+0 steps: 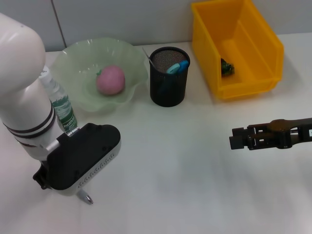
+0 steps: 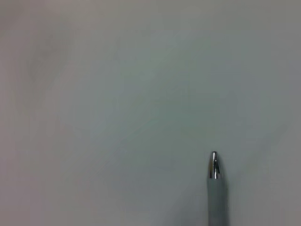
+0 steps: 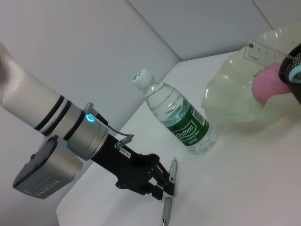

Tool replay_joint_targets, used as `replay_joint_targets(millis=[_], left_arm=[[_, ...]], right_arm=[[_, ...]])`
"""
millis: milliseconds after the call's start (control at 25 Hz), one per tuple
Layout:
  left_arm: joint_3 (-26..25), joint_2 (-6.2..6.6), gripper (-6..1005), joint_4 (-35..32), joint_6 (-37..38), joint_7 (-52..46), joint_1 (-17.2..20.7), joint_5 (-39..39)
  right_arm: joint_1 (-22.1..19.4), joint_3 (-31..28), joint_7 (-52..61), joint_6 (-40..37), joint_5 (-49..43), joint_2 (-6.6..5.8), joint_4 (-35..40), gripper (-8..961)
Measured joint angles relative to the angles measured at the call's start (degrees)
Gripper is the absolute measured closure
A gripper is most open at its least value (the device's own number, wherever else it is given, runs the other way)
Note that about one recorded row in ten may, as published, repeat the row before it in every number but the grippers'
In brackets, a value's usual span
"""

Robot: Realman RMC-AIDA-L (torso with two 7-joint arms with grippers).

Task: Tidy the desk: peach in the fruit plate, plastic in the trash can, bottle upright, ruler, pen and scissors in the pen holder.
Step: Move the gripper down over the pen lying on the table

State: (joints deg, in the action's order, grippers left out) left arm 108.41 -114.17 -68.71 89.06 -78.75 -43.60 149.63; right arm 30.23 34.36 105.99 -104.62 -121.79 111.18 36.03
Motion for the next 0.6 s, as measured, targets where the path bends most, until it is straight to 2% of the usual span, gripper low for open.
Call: replay_joint_targets(millis=[280, 600], left_arm=[[0.2, -0.25, 732, 0.56, -0.06, -0.06, -0.04, 0.49], [0.22, -0.49, 768, 0.92, -0.42, -0.16, -0.04, 0.59]], right_arm=[[-0.1, 0.0, 0.0, -0.1, -0.02, 0.0, 0.0, 227], [-0.14, 0.0, 0.0, -0.15, -0.03, 0.0, 0.01, 227]])
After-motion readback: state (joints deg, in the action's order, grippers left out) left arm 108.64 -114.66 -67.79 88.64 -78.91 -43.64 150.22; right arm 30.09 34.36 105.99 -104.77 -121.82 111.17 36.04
